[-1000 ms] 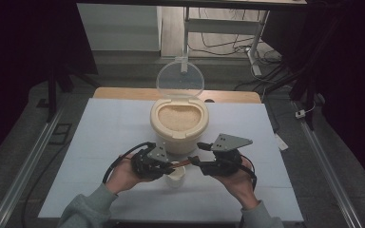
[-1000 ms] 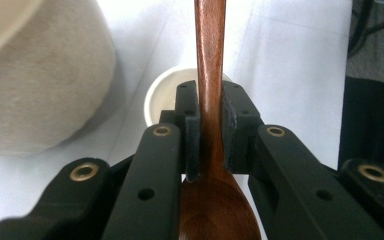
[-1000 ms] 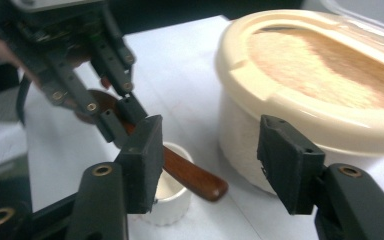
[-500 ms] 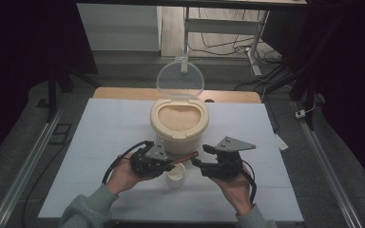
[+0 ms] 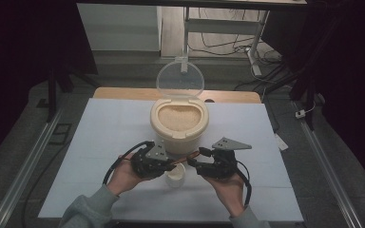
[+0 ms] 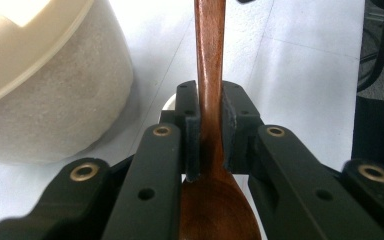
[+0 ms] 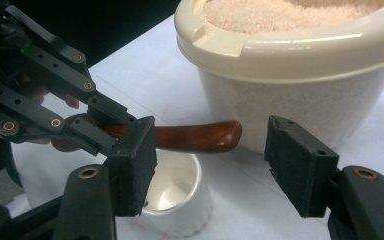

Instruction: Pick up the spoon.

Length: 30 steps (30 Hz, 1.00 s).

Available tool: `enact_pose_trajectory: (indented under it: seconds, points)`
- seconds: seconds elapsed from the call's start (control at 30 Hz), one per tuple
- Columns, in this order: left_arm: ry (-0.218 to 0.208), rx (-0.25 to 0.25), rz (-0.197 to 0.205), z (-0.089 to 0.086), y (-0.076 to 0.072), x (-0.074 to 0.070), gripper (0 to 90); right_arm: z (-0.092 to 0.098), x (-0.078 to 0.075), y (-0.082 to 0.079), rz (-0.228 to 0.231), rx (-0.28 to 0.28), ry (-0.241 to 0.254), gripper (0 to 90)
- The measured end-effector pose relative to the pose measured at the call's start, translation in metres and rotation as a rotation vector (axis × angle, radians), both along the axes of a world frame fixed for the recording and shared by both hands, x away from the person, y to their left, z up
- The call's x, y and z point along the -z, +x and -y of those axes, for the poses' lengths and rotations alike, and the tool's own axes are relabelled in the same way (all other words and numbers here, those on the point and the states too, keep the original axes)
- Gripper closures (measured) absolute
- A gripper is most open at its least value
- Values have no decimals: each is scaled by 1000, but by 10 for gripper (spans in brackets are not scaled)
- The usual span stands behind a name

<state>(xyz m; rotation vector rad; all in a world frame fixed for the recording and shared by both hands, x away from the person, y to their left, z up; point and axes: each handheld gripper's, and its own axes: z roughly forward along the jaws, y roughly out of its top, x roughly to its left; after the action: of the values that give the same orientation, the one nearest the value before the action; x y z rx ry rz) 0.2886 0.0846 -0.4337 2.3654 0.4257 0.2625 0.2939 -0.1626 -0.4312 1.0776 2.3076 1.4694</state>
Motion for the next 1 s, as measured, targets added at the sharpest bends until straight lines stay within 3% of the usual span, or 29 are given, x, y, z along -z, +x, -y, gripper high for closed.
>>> enact_pose_trajectory:
  seconds: [0.47, 0.77, 1.0]
  points:
    - [-2, 1, 18, 2, -2, 0, 791, -6, 8, 3, -63, 2, 79, 456]
    - [0, 5, 19, 4, -3, -1, 792, -3, 7, 2, -55, 23, 139, 559]
    - [0, 8, 20, 3, -4, -1, 794, 3, 1, 0, -22, -7, 207, 682]
